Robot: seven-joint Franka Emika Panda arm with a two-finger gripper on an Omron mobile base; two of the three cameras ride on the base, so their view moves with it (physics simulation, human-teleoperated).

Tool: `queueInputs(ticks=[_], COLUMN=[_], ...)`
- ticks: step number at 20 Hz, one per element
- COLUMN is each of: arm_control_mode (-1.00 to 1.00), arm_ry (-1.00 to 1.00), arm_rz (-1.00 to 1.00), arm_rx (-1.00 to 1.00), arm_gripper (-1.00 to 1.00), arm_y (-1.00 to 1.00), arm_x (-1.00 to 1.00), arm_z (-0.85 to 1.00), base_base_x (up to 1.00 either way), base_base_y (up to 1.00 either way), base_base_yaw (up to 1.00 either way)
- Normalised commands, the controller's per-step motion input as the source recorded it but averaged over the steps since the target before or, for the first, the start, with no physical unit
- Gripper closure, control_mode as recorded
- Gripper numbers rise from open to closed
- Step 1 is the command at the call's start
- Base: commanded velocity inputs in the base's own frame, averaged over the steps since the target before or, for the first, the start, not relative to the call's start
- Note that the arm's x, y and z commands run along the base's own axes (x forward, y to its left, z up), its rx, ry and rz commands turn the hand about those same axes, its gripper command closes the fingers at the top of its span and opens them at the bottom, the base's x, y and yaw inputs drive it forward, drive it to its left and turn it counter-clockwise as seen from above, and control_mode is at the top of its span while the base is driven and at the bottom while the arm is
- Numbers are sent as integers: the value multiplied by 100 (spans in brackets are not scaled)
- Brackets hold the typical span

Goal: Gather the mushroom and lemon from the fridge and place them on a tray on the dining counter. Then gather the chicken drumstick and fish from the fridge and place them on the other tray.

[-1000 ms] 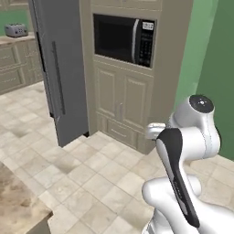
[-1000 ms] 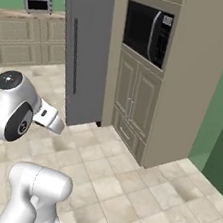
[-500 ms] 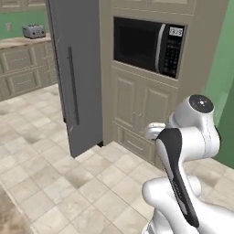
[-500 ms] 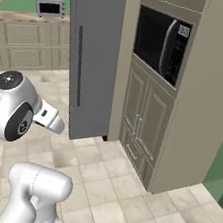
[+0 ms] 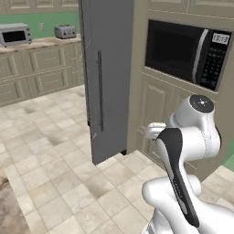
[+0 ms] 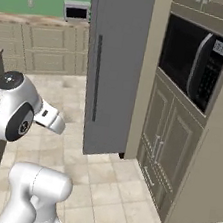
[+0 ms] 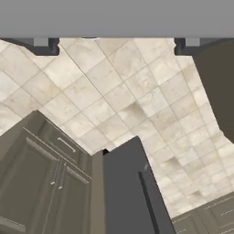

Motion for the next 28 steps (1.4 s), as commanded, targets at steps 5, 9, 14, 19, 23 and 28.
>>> queueInputs(ticks=[5, 9, 14, 19, 23, 28], arm_control_mode=[100, 100, 100, 100, 100, 100], arm_ry=[0, 0, 0, 0, 0, 0], arm_rz=[0, 0, 0, 0, 0, 0], arm_rx=[0, 0, 0, 0, 0, 0], arm_gripper=[-100, -100, -100, -100, -100, -100], arm_y=[0, 0, 0, 0, 0, 0], arm_x=[0, 0, 0, 0, 0, 0], arm_z=[0, 0, 0, 0, 0, 0], base_base_x=[53, 51, 70, 75, 78, 84], base_base_y=[22, 27, 22, 20, 24, 31], base_base_yaw=[27, 25, 28, 28, 18, 7])
